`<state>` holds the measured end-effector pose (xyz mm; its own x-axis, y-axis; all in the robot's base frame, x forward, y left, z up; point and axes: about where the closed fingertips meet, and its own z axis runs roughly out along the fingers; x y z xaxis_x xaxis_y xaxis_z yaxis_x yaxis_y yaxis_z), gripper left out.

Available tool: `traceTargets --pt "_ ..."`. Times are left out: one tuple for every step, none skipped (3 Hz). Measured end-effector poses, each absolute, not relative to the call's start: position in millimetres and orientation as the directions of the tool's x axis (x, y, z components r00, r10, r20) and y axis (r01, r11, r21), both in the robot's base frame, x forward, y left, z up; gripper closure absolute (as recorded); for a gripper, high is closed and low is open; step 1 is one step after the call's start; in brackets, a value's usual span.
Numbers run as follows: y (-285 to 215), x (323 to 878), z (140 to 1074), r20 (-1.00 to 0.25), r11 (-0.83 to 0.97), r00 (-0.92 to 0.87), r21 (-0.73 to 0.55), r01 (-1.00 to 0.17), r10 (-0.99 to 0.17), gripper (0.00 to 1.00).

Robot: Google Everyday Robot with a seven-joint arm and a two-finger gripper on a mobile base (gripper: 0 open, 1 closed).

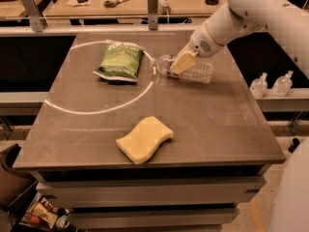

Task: Knock water bottle over

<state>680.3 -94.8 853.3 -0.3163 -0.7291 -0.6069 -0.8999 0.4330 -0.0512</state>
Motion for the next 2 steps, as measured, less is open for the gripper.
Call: traceTargets --pt "-92.6 679.0 852.3 -0.596 0.427 -0.318 -0.047 -0.903 -0.738 1.00" --pt "-92.6 679.0 853.9 -0.596 0.427 -0.318 -0.047 -0.903 -0.738 0.85"
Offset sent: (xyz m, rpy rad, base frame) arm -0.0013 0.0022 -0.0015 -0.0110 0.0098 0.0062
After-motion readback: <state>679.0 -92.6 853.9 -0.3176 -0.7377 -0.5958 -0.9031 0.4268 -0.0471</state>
